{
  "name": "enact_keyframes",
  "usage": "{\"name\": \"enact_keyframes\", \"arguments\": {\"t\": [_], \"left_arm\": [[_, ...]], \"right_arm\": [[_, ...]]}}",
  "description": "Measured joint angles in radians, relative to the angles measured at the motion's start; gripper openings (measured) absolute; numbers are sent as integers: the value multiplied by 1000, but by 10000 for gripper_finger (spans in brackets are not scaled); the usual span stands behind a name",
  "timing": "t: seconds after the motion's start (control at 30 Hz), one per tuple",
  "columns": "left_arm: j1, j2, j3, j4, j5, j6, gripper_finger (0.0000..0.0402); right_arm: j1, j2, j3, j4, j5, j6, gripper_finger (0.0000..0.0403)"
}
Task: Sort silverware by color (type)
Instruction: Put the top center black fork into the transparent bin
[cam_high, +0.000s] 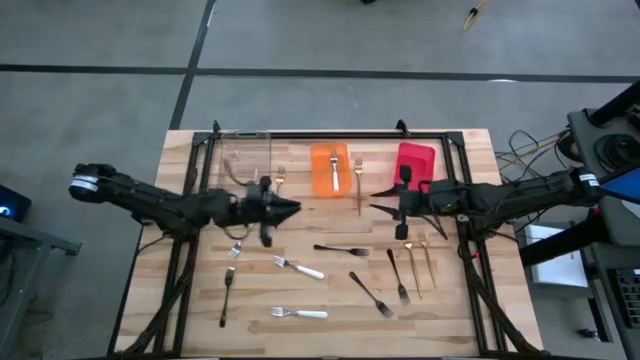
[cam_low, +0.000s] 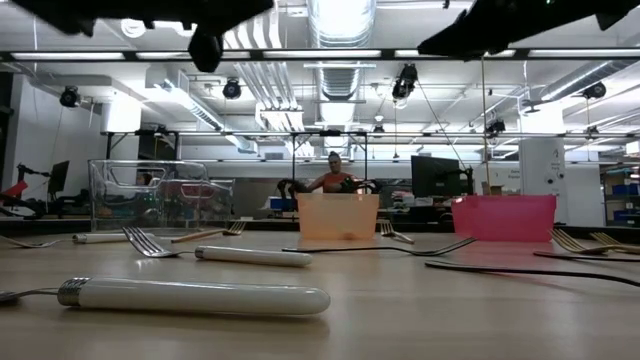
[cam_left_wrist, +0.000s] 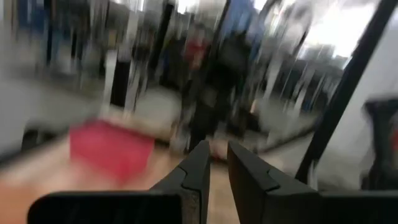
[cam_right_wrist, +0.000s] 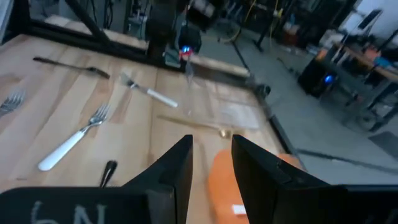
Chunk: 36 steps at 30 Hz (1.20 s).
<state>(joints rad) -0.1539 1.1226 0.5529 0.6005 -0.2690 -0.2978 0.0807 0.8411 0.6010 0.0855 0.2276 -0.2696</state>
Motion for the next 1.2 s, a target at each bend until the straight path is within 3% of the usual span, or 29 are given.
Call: {"name": "enact_keyframes", "arguments": {"t": [0.23,0.53,0.9,1.2], "left_arm": [[0,101,286,-665,-69,-176,39],[-1,277,586,-1177,-80,-288,39],[-12,494,732,-1220,-80,-142,39],[-34,664,762,-1147,-80,-100,39]], "right_arm": [[0,-62,-4,-37,1,-6,102],[-1,-55,-5,-67,82,-54,102],[-1,-59,-5,-149,113,-54,102],[-1,-71,-5,-206,92,-83,102]]}}
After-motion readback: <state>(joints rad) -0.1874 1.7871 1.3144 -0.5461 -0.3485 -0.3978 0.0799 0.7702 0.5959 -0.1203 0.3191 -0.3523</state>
